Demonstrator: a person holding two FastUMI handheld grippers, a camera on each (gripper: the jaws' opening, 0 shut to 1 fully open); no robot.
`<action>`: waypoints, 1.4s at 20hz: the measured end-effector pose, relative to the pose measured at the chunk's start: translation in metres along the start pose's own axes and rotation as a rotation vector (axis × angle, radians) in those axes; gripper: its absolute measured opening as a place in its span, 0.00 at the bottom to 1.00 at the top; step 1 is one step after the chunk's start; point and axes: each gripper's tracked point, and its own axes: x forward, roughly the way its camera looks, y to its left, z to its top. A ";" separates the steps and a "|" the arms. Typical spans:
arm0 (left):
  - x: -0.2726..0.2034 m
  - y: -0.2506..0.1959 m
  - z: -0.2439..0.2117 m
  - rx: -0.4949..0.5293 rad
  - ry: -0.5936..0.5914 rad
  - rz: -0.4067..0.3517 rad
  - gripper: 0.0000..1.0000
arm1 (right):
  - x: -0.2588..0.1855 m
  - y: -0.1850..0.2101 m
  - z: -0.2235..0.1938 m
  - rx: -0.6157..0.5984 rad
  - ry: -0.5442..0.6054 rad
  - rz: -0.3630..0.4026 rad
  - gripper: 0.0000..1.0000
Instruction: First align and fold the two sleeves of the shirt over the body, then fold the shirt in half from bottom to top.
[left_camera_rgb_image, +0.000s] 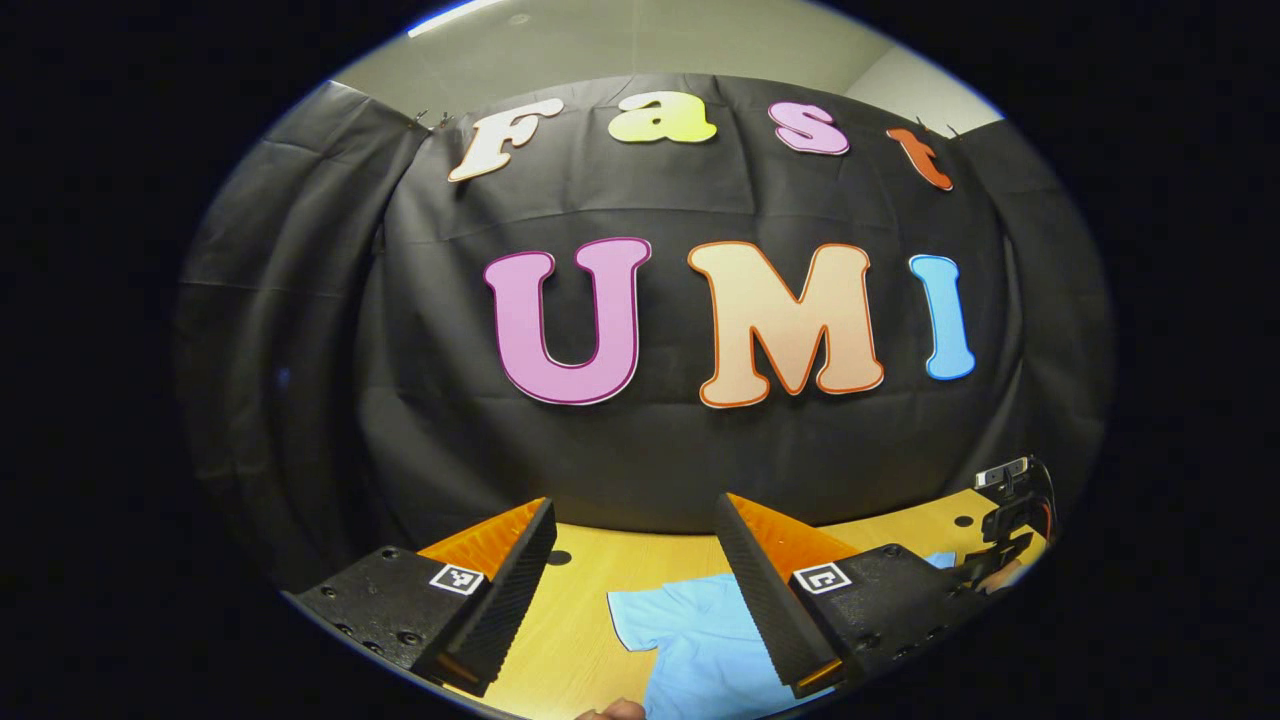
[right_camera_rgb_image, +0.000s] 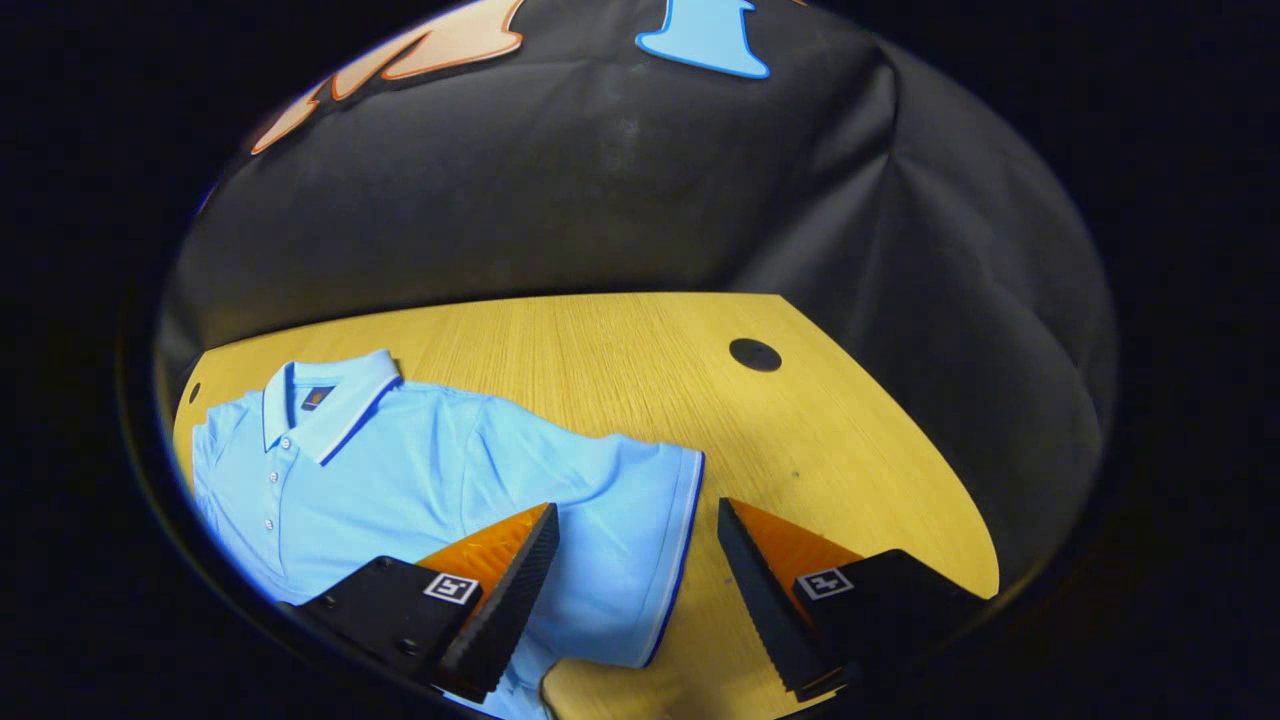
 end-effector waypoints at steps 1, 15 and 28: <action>0.001 0.000 0.000 0.000 0.003 0.003 0.96 | -0.002 0.003 -0.004 0.015 0.020 0.012 1.00; 0.000 0.008 -0.006 -0.023 0.027 0.024 0.96 | -0.001 0.033 -0.004 0.177 0.086 0.137 0.00; 0.004 0.016 -0.017 -0.044 0.053 0.032 0.96 | -0.068 0.135 0.051 0.323 -0.062 0.403 0.03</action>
